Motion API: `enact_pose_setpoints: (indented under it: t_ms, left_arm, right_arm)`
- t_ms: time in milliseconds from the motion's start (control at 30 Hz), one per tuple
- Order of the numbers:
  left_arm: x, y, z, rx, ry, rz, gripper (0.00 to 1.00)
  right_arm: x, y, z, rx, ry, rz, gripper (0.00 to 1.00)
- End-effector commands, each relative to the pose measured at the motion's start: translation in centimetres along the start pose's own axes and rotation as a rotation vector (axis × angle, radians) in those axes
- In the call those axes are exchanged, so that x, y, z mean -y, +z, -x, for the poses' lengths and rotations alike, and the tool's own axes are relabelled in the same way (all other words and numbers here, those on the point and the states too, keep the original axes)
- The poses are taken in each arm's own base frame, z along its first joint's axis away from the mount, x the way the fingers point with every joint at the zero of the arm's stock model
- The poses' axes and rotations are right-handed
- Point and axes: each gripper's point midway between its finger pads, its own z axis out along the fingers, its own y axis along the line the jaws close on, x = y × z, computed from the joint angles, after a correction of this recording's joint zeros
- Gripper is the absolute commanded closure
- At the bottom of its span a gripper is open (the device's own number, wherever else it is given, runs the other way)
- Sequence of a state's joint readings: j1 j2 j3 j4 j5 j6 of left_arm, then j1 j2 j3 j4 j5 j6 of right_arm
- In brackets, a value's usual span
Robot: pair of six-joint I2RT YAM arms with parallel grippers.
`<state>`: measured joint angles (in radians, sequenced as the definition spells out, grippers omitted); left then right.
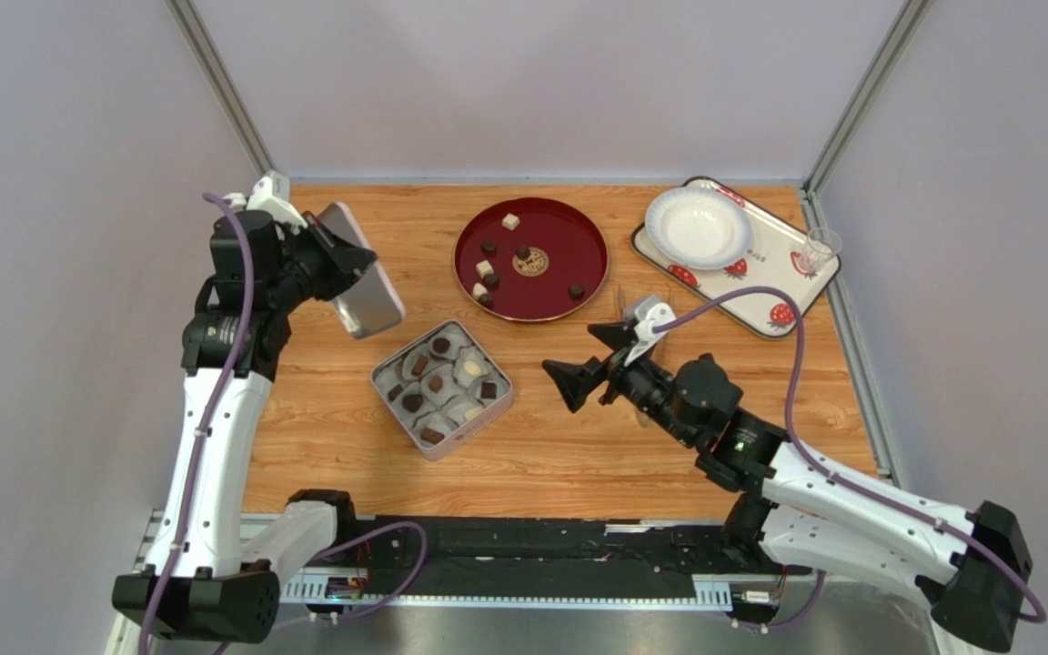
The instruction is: Pack the chocolate
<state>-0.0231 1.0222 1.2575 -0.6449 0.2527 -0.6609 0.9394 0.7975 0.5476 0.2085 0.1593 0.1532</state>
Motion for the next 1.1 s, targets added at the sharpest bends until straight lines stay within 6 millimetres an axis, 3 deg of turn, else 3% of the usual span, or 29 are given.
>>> enact_pose_setpoints:
  t_ms: [0,167,467,733,1067]
  left_arm:
    - [7.0,-2.2,0.4,0.048,-0.091,-0.264,1.00]
    - [10.7,-3.0,-0.6,0.027,-0.193,-0.393,1.00]
    - [14.4,-3.4,-1.9,-0.007,-0.315,-0.510,1.00]
    - [15.9,-3.5,-2.2,-0.002,-0.378,-0.560,1.00]
    - [17.2,-4.5,-2.9,-0.037,-0.417,-0.627,1.00]
  right_arm:
    - [-1.5,1.8,4.6,0.235,-0.062,-0.019,0.01]
    - [-3.7,3.6,5.4,0.305,-0.123,-0.016,0.01]
    - [-5.6,5.4,6.9,0.412,-0.193,-0.025,0.01]
    - [-6.8,7.6,7.0,0.440,-0.208,-0.012,0.04]
    - [-6.3,9.5,7.5,0.487,-0.242,-0.097,0.17]
